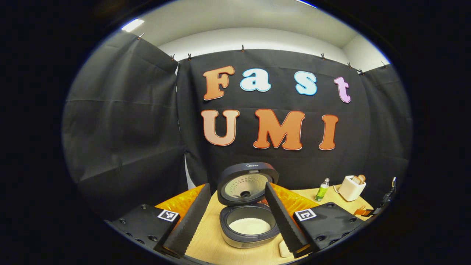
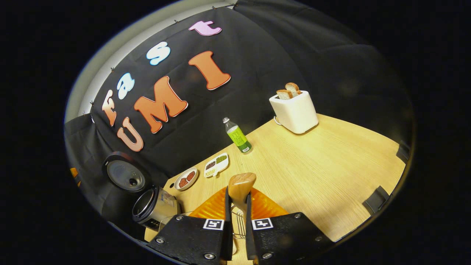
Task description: Close the left gripper, press the button to open the rice cooker; take a wooden spoon from the chopstick holder with the right hand, scoop a spoonful of rice and pour it into the rice cooker, then put the wooden spoon back into the chopstick holder.
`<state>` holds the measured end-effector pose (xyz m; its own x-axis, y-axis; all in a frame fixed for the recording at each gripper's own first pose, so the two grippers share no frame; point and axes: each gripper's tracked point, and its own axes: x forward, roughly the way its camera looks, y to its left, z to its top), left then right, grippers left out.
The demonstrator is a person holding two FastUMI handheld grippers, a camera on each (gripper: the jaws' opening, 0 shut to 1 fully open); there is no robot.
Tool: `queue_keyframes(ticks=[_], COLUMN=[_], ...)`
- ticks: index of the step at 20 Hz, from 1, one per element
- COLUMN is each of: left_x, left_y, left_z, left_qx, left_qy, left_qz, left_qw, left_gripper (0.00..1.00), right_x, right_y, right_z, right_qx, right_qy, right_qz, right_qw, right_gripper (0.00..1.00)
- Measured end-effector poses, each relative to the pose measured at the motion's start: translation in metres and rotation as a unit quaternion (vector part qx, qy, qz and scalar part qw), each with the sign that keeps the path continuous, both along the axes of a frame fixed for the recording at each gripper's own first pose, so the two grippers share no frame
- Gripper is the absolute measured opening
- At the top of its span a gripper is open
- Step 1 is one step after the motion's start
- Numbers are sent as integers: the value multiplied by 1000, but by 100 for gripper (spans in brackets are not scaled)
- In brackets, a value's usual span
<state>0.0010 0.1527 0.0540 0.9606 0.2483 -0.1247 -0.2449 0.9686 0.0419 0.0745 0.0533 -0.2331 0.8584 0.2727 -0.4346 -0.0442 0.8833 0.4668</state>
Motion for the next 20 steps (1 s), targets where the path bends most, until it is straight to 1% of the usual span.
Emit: queue_keyframes(ticks=[1, 3, 4, 5, 7, 8, 9, 10, 11, 12, 13, 14, 15, 17, 20], left_x=[0, 0, 2, 4, 6, 8, 11, 12, 15, 17, 20, 24, 26, 30, 42], left_y=[-1, -9, -14, -17, -24, -28, -31, -33, -36, -38, -40, -42, -45, -49, -54], left_z=[0, -2, -2, -1, 0, 1, 0, -2, -3, -4, -5, -7, -8, -10, -7], left_qx=[2, -1, -3, -4, -9, -11, -13, -15, -16, -18, -21, -26, -32, -41, -42], left_qy=[0, 0, 1, 0, -4, -6, -6, -5, -4, -4, -3, -2, -2, -3, -6], left_qz=[3, 3, 0, -3, -7, -10, -12, -14, -16, -19, -21, -23, -27, -33, -42], left_qw=[1000, 1000, 1000, 1000, 1000, 1000, 1000, 1000, 1000, 1000, 1000, 999, 999, 999, 998], left_gripper=[96, 96, 96, 96, 100, 100, 100, 100, 100, 100, 100, 100, 100, 100, 99], right_x=[2, -2, -1, -2, -1, -2, -4, -5, -6, -9, -9, -8, -4, -1, 11], right_y=[0, -3, -8, -14, -28, -34, -40, -46, -51, -50, -56, -60, -65, -66, -61], right_z=[0, -2, -5, -6, -6, -4, -4, -3, 2, 8, 12, 19, 28, 52, 104], right_qx=[1, -5, -18, -32, -53, -60, -66, -77, -87, -98, -112, -130, -149, -175, -204], right_qy=[3, 6, 11, 17, 27, 33, 39, 43, 41, 37, 36, 31, 21, 4, -38], right_qz=[2, 8, 10, 7, -2, -3, -6, -9, -10, -11, -14, -14, -17, -11, -7], right_qw=[1000, 1000, 1000, 999, 998, 998, 997, 996, 995, 994, 993, 991, 988, 985, 978], right_gripper=[14, 19, 23, 24, 28, 36, 41, 56, 63, 76, 83, 92, 95, 95, 95])
